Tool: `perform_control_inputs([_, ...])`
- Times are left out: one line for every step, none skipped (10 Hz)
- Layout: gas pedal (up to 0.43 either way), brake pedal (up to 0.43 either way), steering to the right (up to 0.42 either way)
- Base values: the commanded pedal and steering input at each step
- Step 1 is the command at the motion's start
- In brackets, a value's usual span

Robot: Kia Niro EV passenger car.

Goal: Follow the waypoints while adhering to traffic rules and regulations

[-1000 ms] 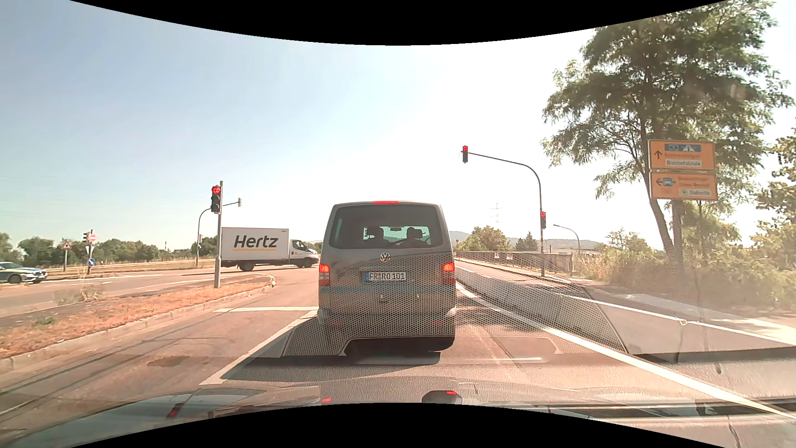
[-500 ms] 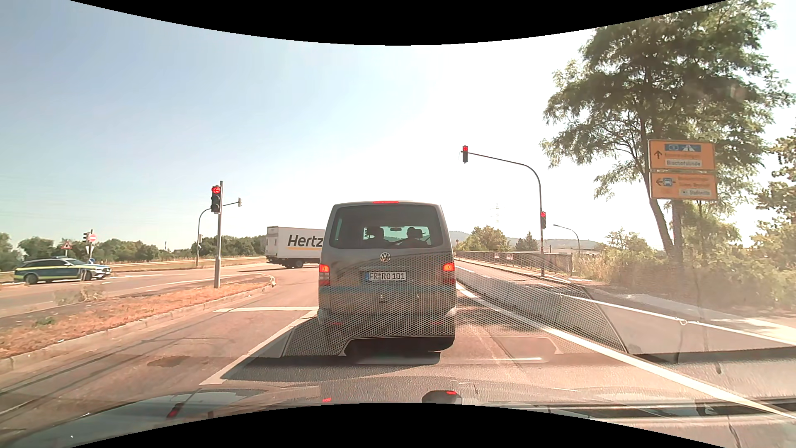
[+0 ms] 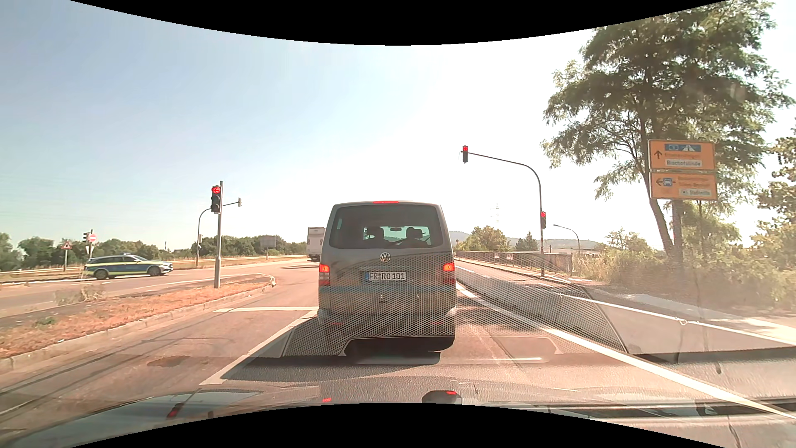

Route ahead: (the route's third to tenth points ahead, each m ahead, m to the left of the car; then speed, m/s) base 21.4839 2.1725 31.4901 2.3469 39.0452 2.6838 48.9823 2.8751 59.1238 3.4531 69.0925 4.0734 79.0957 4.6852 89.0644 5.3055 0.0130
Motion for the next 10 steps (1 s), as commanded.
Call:
perform_control_inputs([0.000,0.201,-0.004])
perform_control_inputs([0.000,0.201,-0.004])
perform_control_inputs([0.000,0.201,-0.004])
perform_control_inputs([0.000,0.201,-0.004])
perform_control_inputs([0.000,0.201,-0.004])
perform_control_inputs([0.000,0.201,-0.004])
perform_control_inputs([0.000,0.195,-0.004])
perform_control_inputs([0.000,0.201,-0.004])
perform_control_inputs([0.000,0.201,-0.004])
perform_control_inputs([0.000,0.201,-0.004])
